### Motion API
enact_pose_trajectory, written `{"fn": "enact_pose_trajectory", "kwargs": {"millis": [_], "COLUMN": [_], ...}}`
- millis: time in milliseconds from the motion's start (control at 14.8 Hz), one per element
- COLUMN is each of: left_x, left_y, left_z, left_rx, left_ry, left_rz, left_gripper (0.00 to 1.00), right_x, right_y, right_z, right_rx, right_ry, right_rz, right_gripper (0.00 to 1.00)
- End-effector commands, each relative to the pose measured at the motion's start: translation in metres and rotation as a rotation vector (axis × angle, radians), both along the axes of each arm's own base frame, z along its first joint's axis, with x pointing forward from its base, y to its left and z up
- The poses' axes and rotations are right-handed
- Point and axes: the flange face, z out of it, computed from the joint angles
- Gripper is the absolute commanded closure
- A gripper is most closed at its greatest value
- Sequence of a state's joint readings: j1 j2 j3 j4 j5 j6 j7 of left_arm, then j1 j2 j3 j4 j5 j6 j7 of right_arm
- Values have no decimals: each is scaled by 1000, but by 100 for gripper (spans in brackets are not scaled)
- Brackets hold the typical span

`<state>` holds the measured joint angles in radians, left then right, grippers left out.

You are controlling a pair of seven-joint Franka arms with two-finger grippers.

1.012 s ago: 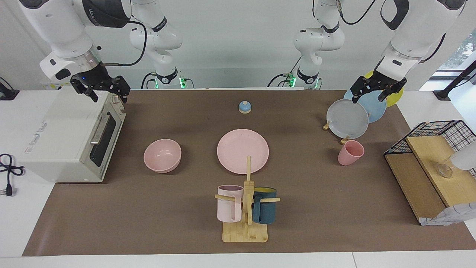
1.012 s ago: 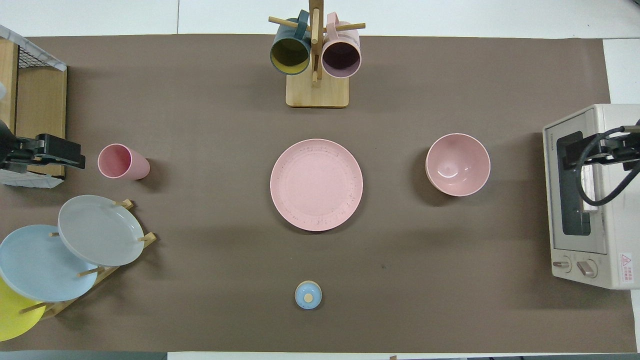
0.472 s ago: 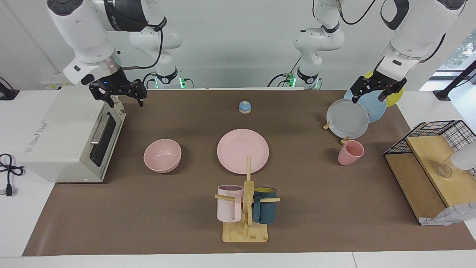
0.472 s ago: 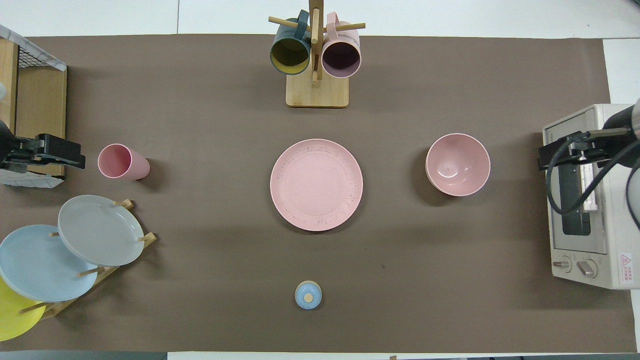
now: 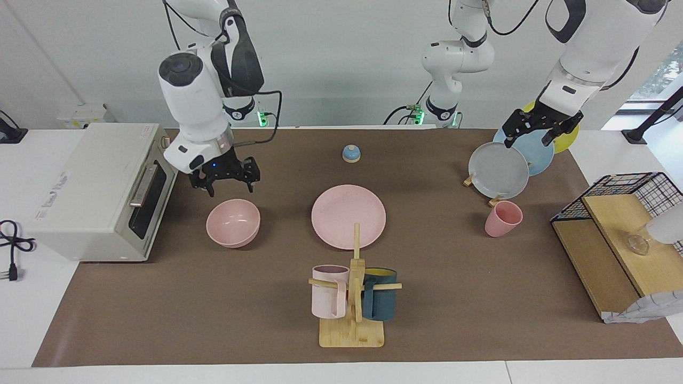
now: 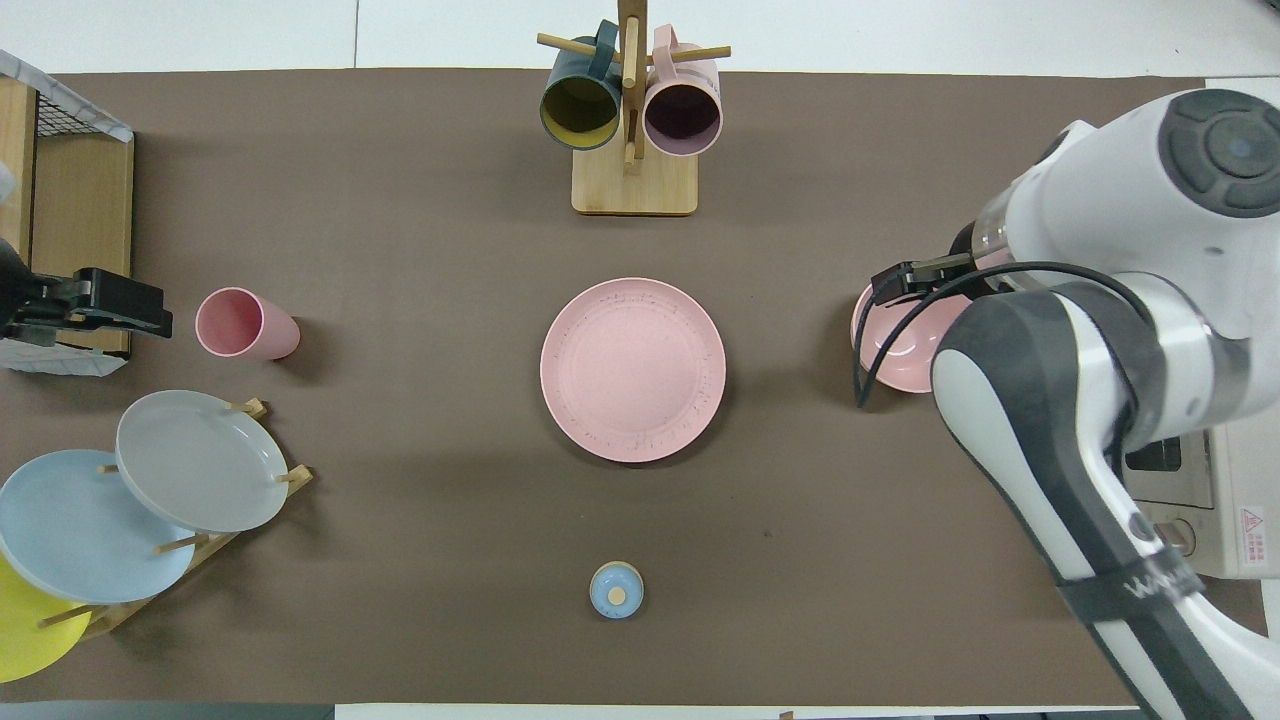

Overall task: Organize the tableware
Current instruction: 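Reach the right gripper to the pink bowl and grasp its rim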

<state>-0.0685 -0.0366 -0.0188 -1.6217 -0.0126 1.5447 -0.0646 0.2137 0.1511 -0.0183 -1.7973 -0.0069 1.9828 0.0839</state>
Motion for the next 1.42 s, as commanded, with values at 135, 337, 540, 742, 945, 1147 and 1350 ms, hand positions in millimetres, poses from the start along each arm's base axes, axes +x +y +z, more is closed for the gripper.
{"fn": "enact_pose_trajectory", "kwargs": {"millis": [135,337,540,742,945,1147,1350], "left_x": [-1,-2,-1,-2,-2,-2,-2], "left_y": [-4,-4,-3,-4,-4,-3,0], "left_z": [4,3,3,3,3,3,3], "left_rx": [5,5,5,5,5,5,5], "left_ry": [-4,-2,-4,-2,-1,-2,-1], "left_rz": [3,4,4,4,7,6,13], "left_gripper": [0,0,0,0,0,0,0], "right_x": [-18,-17,-19,-23,-24,-25,-22], "right_y": [34,35,35,33,33,31,35], "right_z": [-74,-112,-126,-133,-137,-139,-132], "right_rx": [33,25,18,14,13,8,-3], "right_ry": [-31,-11,14,27,32,38,40], "right_rz": [-12,-26,-26,-28,-20,-3,12], "right_gripper": [0,0,10,32,52,99,100]}}
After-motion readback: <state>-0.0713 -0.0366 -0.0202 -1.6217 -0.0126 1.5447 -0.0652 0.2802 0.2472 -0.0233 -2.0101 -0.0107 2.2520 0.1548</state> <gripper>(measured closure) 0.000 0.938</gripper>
